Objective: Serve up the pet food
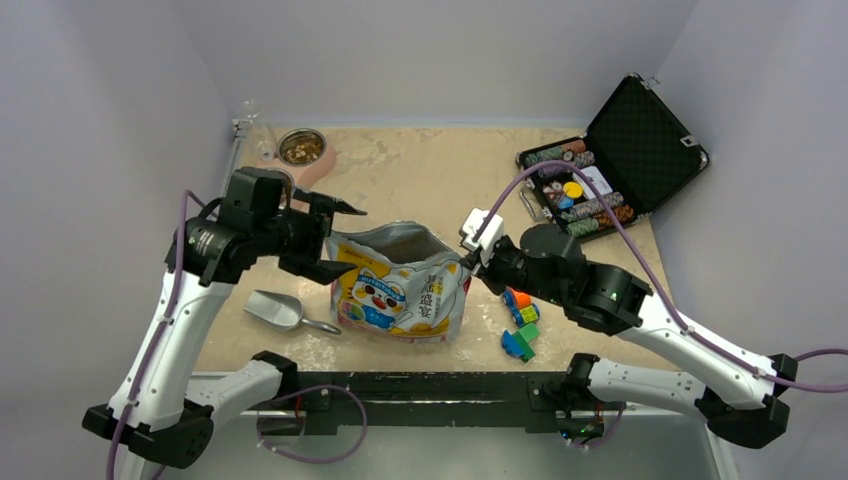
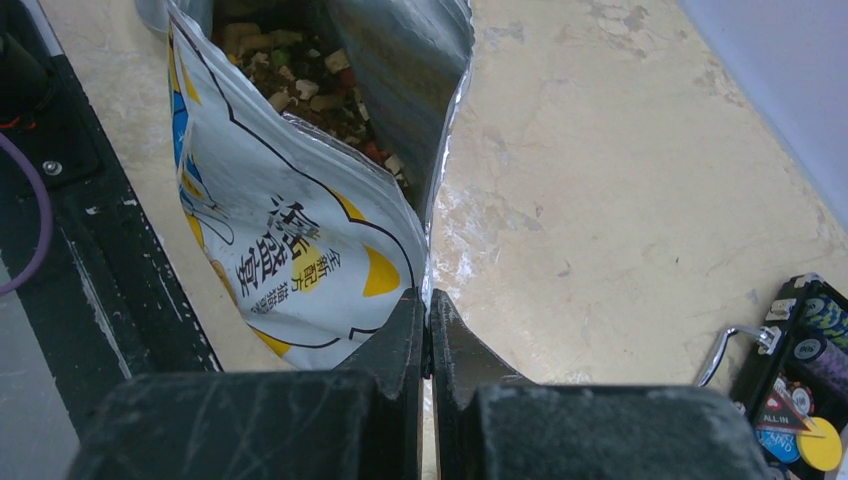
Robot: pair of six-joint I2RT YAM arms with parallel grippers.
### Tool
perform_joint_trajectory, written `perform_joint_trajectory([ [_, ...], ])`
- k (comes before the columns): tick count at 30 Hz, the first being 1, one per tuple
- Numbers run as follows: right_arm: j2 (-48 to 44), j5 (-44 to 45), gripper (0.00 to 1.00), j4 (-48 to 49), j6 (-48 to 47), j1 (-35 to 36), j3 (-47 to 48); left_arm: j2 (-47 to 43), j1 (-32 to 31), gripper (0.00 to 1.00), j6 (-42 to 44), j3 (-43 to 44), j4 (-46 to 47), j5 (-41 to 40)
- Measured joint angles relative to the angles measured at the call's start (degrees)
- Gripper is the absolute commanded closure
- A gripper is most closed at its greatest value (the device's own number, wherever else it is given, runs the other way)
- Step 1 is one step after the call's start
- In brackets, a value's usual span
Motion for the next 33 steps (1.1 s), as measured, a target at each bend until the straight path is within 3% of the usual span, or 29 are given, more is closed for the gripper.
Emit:
perform_joint_trajectory([
  [5, -0.8, -0.9, 1.00, -1.0, -0.4, 0.0, 0.0, 1.8, -0.3, 0.10, -5.3, -0.7, -0.2, -5.0],
  [8, -1.2, -1.0, 1.00, -1.5, -0.4, 0.0, 0.0, 2.3, -0.3, 0.21, -6.5, -0.3, -1.9, -7.1],
  [13, -1.6, -1.2, 1.00, -2.3, -0.5, 0.0, 0.0, 3.9, -0.3, 0.51, -7.0, -0.9, -2.2, -9.0],
  [14, -1.6, -1.2, 1.00, -2.4, -0.8, 0.0, 0.0, 3.9, -0.3, 0.68, -7.0, -1.2, -2.1, -9.3],
  [15, -1.6, -1.2, 1.00, -2.5, -1.2, 0.0, 0.0, 3.8, -0.3, 0.91, -6.5, -1.7, -1.9, -9.7],
  [16, -1.6, -1.1, 1.00, -2.7, -1.7, 0.0, 0.0, 3.5, -0.3, 1.00, -6.2, -2.3, -1.6, -10.3],
  [20, -2.0, -0.7, 1.00, -3.8, -3.8, 0.0, 0.0, 1.9, 0.0, 1.00, -4.5, -4.3, -0.3, -11.3],
  [21, -2.1, -1.0, 0.96, -4.4, -4.2, 0.0, 0.0, 1.8, 0.1, 1.00, -4.3, -4.3, -0.2, -11.3],
  [22, -2.2, -1.5, 0.80, -5.0, -4.6, 0.0, 0.3, 1.8, 0.1, 1.00, -4.2, -4.3, -0.2, -11.1],
  [24, -1.8, -3.6, 0.37, -6.9, -4.7, 0.0, 1.5, 1.8, 0.2, 1.00, -3.9, -4.3, -0.3, -10.3],
  [25, -1.1, -5.3, 0.25, -9.1, -5.1, -0.1, 3.3, 1.8, 0.2, 1.00, -3.9, -4.3, -0.5, -10.0],
  [33, 13.4, -12.7, 0.15, -11.2, -1.8, 0.9, 21.3, 0.8, 0.6, 1.00, -6.5, -5.3, -0.7, -7.9],
])
